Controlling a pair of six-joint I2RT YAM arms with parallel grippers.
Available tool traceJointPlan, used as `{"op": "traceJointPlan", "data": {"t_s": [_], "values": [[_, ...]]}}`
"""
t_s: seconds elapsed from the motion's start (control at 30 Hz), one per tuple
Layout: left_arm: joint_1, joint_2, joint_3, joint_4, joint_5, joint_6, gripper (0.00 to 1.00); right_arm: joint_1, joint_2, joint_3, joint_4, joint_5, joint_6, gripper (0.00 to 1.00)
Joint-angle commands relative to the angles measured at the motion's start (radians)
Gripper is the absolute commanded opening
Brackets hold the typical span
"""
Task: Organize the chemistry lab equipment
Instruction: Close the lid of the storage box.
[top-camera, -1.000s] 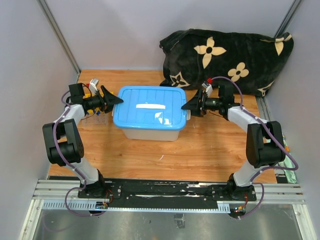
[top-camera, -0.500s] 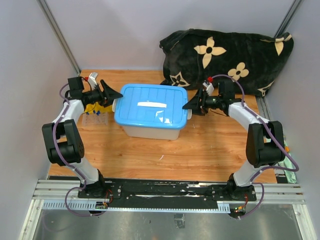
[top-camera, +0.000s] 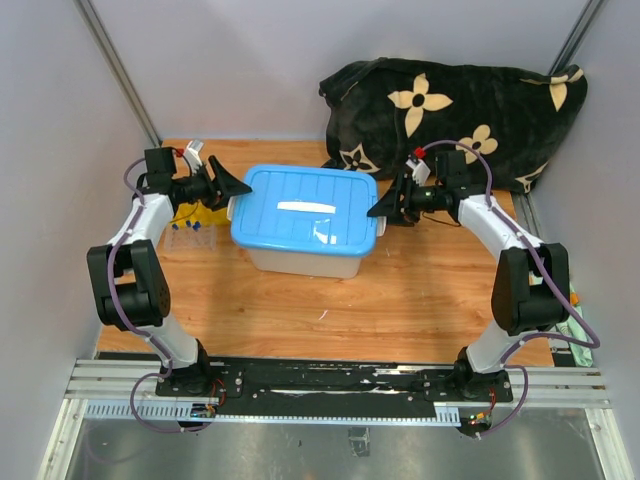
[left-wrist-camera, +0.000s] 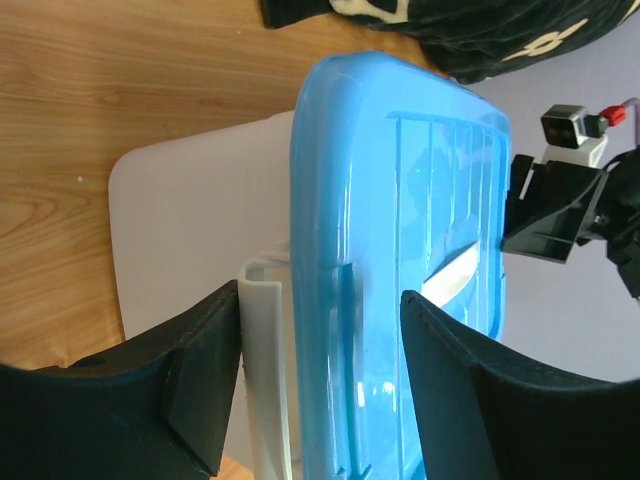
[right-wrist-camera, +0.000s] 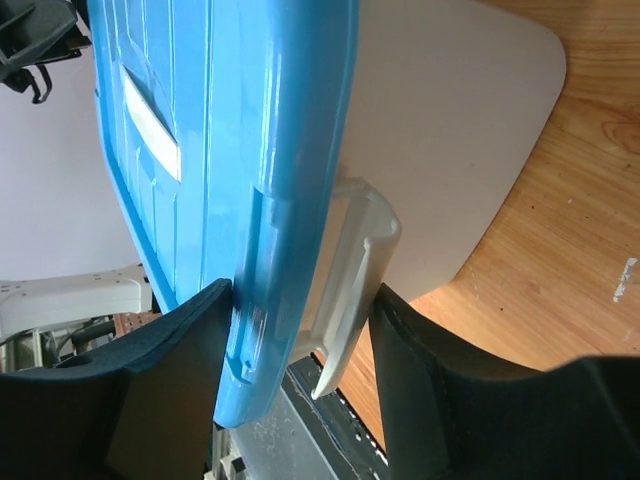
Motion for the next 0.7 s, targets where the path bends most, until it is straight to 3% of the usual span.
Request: {"op": "traceJointPlan", "data": {"t_s": [0.0,0.67], "values": [[-0.081,-0.011,0.068,-0.078,0.097,0.006,0.64,0.084,0.017,0.091,-0.063,-0.010,-0.091,0.56],[-0.167,-0.064,0.119,-0.299,-0.088,0.093,0.58,0.147,0.052,0.223,-0.288,0.137,-0.220,0.55]]}}
